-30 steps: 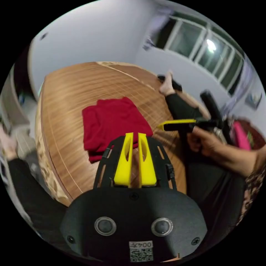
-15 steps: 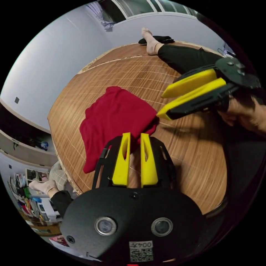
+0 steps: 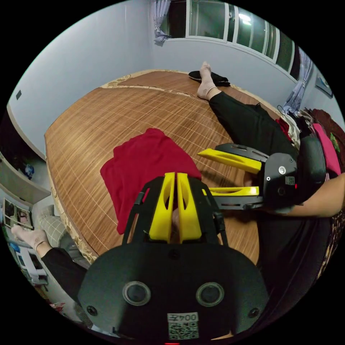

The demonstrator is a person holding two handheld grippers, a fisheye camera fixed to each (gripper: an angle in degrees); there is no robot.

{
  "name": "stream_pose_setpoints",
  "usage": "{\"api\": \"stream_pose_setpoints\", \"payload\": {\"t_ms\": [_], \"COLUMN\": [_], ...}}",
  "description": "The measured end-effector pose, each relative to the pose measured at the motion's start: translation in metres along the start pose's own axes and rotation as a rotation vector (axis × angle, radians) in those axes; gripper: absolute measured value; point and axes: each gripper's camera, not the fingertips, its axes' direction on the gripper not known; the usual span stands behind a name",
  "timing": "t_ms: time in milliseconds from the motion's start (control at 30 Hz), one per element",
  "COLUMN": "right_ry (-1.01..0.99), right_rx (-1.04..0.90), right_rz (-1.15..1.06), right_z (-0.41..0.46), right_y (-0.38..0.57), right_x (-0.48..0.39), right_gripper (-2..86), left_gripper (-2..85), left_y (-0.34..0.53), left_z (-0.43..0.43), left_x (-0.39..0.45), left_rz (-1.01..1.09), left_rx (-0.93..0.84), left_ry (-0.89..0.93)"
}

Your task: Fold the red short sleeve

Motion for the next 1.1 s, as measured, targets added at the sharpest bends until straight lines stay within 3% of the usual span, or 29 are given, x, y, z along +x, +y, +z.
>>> {"api": "stream_pose_setpoints", "payload": {"t_ms": [333, 500, 600, 667, 767, 1100], "right_ry": [0.132, 0.122, 0.12, 0.131, 0.144, 0.227], "right_rx": [-0.116, -0.131, -0.134, -0.143, -0.155, -0.303], "right_rz": [-0.02, -0.001, -0.01, -0.023, -0.035, -0.064], "right_z": [0.027, 0.026, 0.026, 0.028, 0.027, 0.029], "right_y": [-0.012, -0.015, -0.019, -0.022, -0.026, -0.041], "right_x": [-0.038, -0.039, -0.042, -0.043, -0.039, -0.003], "right_gripper": [12.2, 11.2, 11.0, 10.8, 10.5, 9.7], "left_gripper": [1.0, 0.7, 0.5, 0.3, 0.2, 0.2], "left_y": [-0.001, 0.009, 0.004, -0.007, -0.012, -0.018], "left_z": [0.011, -0.019, -0.009, 0.026, 0.073, 0.098], "left_x": [-0.02, -0.047, -0.081, -0.102, -0.116, -0.144], "left_rz": [0.037, 0.049, -0.104, -0.24, -0.298, -0.3], "left_rx": [0.054, 0.225, 0.272, 0.172, 0.03, 0.024], "left_ry": [0.11, 0.263, 0.166, -0.014, -0.131, -0.13]}}
